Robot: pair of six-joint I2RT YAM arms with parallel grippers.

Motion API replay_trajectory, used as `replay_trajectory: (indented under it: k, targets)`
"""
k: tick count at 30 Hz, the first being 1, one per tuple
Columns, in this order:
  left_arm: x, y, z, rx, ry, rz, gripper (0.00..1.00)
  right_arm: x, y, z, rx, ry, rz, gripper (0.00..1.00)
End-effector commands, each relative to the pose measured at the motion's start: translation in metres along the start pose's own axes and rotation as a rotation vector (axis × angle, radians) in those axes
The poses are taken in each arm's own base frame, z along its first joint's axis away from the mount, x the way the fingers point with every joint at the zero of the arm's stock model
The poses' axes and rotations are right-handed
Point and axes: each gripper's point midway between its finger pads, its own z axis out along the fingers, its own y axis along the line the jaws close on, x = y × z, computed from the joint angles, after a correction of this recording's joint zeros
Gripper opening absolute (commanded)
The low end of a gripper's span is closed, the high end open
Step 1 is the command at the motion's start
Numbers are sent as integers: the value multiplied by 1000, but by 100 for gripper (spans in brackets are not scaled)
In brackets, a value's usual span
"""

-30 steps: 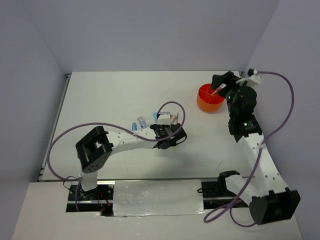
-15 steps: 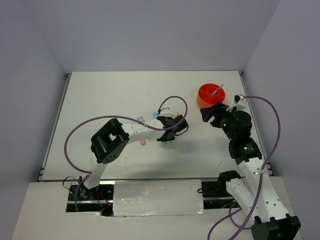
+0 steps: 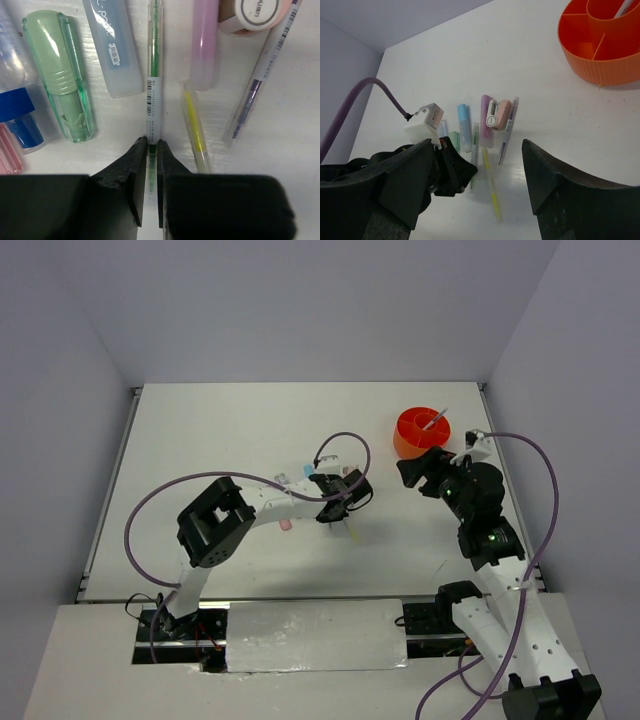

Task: Sort the stationery into containers
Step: Pick up the pen from the center of the board.

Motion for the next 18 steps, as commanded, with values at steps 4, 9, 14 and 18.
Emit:
replay_trajectory:
  k: [4,9,14,18]
  targets:
    - [32,30,-15,0,65,40,0,3,19,10,-97,46,5,79]
    - [24,20,-57,110,-39,65,0,42,31,33,-172,185,30,79]
    - [14,-3,-105,338,-142,93,0,86,70,49,-247,304,6,87]
    - [11,-7,-133,504,-190,117,0,111,84,64,-233,349,42,88]
